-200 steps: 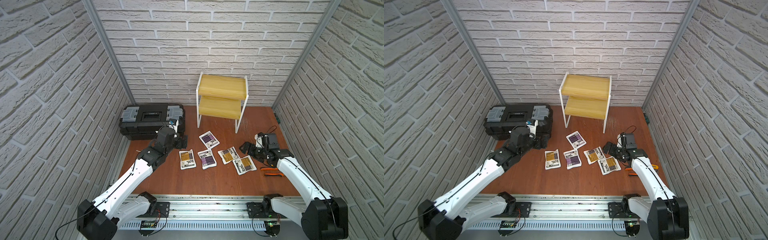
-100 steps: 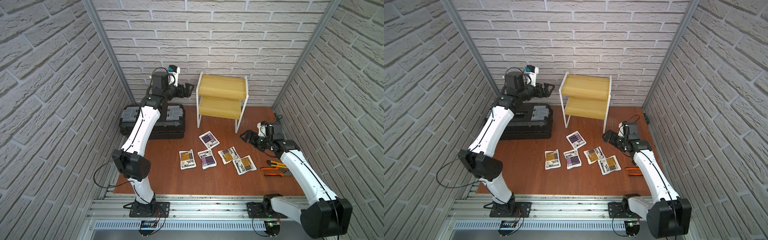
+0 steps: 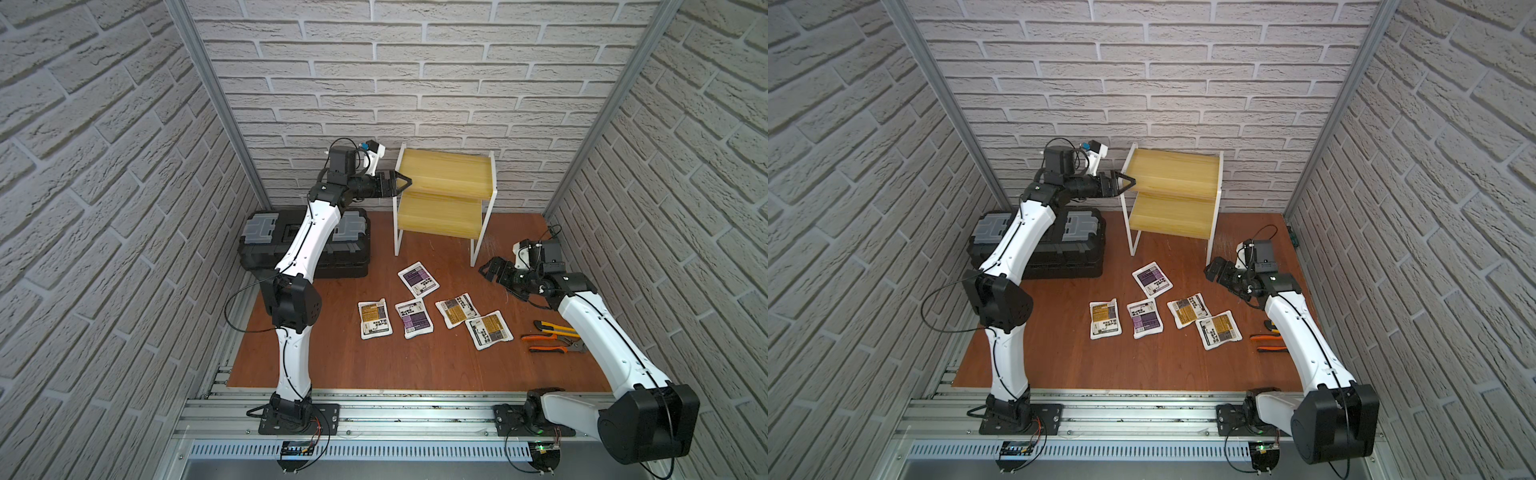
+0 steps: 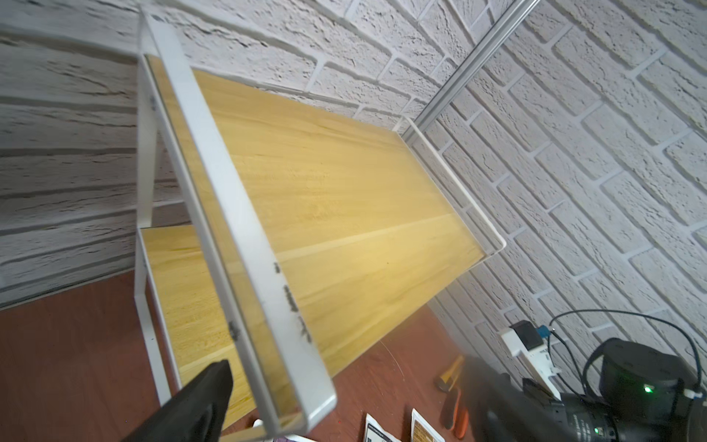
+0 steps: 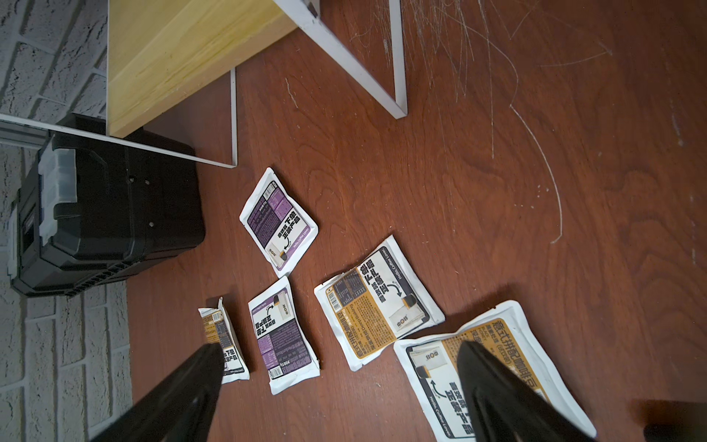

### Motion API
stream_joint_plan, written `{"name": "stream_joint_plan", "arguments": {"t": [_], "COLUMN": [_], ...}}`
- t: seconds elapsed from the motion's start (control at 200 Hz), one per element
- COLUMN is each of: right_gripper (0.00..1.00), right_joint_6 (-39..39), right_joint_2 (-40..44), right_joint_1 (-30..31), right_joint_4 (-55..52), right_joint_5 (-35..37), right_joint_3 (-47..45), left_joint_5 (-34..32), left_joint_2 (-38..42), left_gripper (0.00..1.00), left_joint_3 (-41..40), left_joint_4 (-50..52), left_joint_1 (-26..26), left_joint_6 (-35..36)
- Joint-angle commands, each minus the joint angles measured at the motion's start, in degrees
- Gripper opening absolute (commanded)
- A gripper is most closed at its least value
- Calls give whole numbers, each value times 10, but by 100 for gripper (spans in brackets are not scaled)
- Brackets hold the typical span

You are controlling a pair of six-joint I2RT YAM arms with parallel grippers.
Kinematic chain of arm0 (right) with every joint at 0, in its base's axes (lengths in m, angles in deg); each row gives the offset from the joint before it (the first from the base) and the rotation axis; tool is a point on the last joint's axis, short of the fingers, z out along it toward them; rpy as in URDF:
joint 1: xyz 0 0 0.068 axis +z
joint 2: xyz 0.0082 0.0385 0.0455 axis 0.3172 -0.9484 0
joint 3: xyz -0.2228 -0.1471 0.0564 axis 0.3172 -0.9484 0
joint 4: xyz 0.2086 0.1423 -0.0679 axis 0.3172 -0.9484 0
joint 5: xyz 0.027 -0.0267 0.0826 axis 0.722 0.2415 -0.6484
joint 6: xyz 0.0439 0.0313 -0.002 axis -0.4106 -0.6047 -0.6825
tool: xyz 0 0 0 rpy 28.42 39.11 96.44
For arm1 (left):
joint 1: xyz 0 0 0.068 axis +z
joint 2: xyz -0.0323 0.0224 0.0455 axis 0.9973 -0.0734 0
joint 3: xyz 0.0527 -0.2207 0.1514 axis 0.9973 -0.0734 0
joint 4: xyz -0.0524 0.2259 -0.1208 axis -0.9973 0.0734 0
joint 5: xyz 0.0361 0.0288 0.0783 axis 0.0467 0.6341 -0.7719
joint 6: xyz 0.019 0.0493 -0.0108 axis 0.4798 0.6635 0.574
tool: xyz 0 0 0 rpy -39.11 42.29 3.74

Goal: Place the bagged coffee beans on the shelf by color
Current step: Adjust the shelf at the center of the board.

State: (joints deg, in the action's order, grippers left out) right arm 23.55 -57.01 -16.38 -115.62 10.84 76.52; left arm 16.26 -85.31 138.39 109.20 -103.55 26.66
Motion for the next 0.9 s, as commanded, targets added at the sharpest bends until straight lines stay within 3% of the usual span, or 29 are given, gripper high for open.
{"name": "stream_joint_plan", "arguments": {"t": [0.0, 0.25, 0.45, 0.755, 0.895], "right_gripper": [99, 99, 100, 99, 100], "right_joint_6": [4, 9, 2, -56, -89], "right_joint_2": [-1, 4, 11, 69, 110], "right_joint_1": [3, 3, 3, 3, 4], "right_joint_4": [3, 0, 1, -31, -62], "right_joint_5": [2, 3, -1, 12, 6], "right_joint_3": [12, 6, -6, -81, -131], "left_joint_5": [37, 41, 5, -281, -333], "left_joint_2": [6, 37, 80, 223, 287], "left_gripper": [99, 99, 99, 99, 99], "left_joint_3": [22, -1, -55, -222, -286], "left_joint_4": [-8, 15, 15, 19, 27], "left_joint_1": [-15, -57, -72, -25, -15], "left_joint_6": [-4, 23, 26, 5, 21]}}
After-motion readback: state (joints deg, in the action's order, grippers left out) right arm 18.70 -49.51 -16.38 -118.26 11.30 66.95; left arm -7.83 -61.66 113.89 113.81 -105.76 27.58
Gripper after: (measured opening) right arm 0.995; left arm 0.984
